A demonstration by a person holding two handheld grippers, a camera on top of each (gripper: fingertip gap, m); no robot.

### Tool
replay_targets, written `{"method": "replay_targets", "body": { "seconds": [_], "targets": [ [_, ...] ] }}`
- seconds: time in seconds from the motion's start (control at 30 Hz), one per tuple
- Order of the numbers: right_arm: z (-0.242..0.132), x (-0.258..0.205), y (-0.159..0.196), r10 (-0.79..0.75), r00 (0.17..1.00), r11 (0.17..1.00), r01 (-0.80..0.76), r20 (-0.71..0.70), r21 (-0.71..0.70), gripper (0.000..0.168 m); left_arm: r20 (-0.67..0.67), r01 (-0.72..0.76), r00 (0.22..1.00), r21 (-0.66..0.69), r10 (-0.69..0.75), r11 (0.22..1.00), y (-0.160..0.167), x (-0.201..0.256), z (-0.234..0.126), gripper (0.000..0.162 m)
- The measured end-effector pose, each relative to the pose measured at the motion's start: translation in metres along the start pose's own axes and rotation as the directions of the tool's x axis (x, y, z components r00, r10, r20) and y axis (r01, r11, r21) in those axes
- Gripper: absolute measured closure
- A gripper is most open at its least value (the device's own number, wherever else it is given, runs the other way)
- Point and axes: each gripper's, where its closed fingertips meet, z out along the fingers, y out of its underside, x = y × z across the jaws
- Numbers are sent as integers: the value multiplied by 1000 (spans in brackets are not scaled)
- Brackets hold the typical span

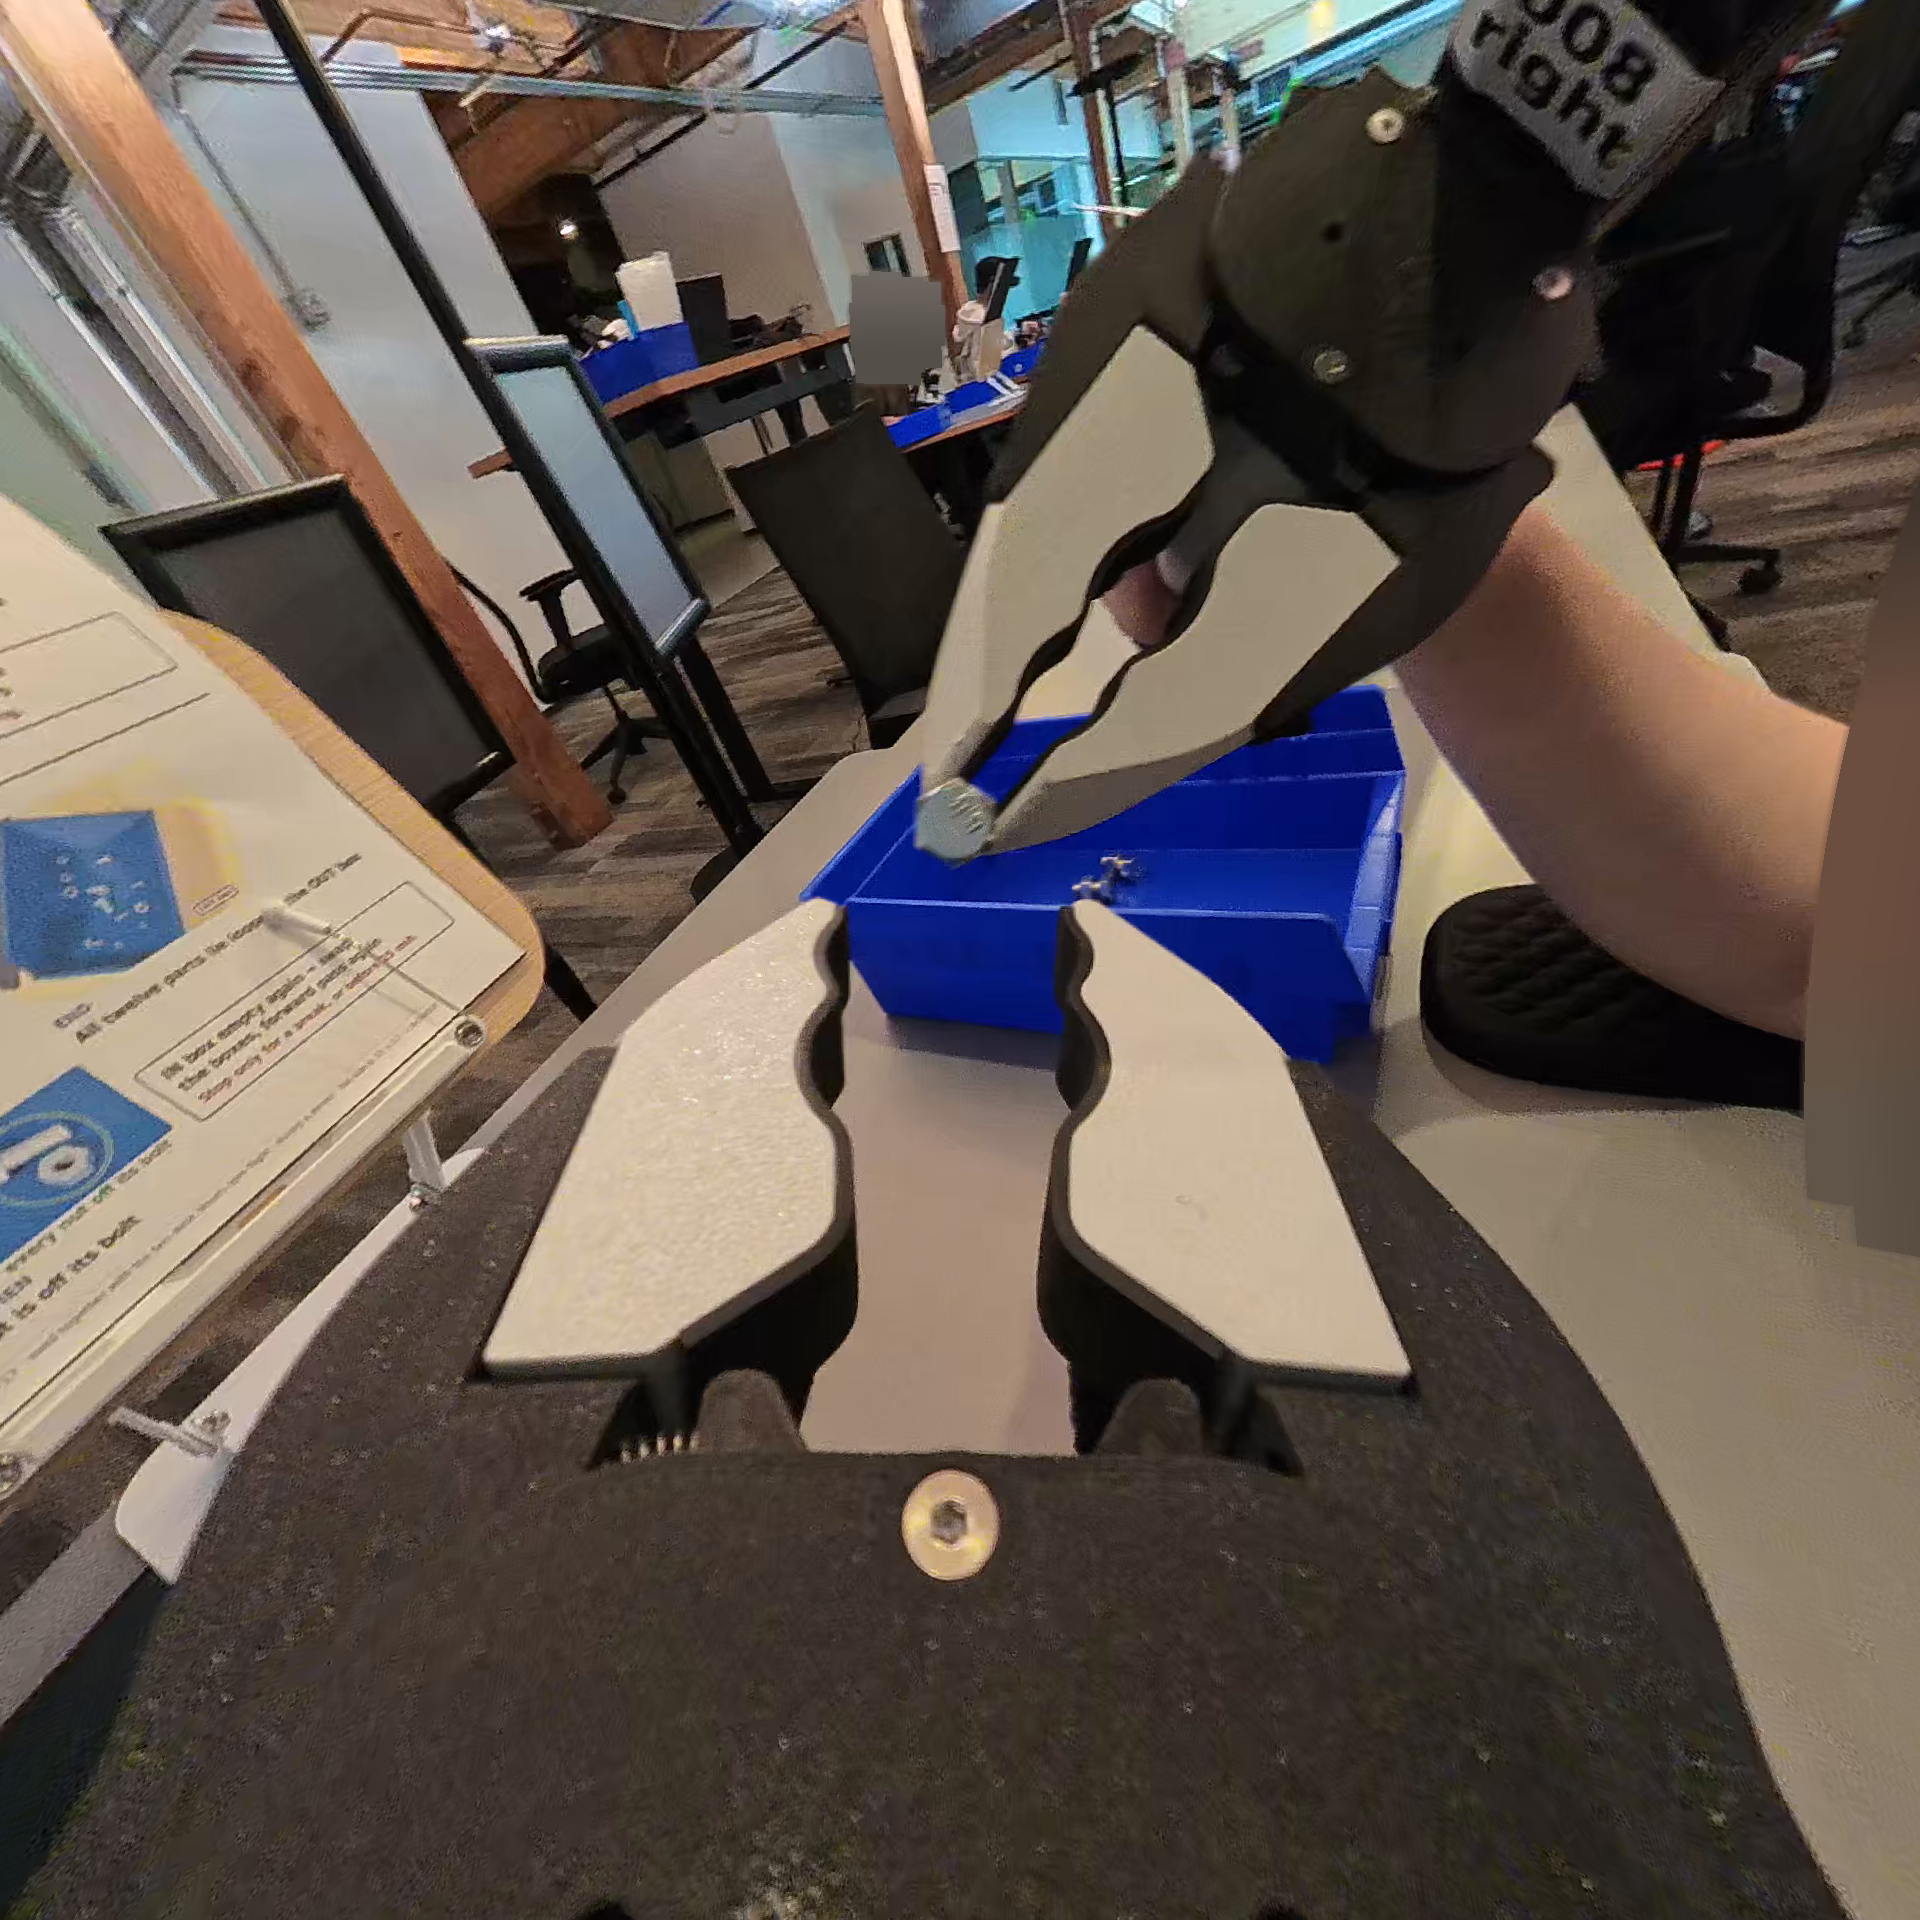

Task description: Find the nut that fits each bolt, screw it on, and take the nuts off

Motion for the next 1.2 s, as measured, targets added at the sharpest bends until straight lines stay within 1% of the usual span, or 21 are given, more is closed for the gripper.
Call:
{"method": "replay_targets", "body": {
  "seconds": [0.03, 0.17, 0.3, 0.47, 0.8, 1.03, 1.13, 1.2],
  "targets": [
    [1, 0, -3, -18, 1000, 1000, 18, -15, 7, 159, 1, -19, 1000, 6, 19, 1000, -2, 3, 0, 127],
    [1, -2, -16, -95, 994, 995, 97, -57, 35, 159, 85, -109, 991, 31, 106, 994, -10, -1, -5, 132],
    [0, -1, -24, -152, 982, 986, 158, -109, 48, 159, 61, -116, 992, 45, 113, 992, -14, 3, -9, 134],
    [2, -3, -23, -176, 979, 983, 180, -108, 29, 159, 65, -115, 992, 51, 112, 992, -18, 4, -11, 137],
    [5, -7, -22, -189, 978, 981, 192, -93, 25, 159, 41, -127, 991, 41, 125, 991, -15, 6, -10, 148],
    [7, -6, -21, -184, 978, 982, 187, -103, 23, 159, 50, -129, 991, 31, 128, 991, -13, 4, -9, 148],
    [5, 1, -23, -142, 981, 987, 150, -131, 55, 146, 67, -122, 991, 42, 119, 992, -15, 1, -11, 148],
    [0, 6, -23, -66, 991, 993, 78, -118, 94, 142, 107, -136, 986, 54, 130, 989, -18, -6, -15, 148]
  ]
}}
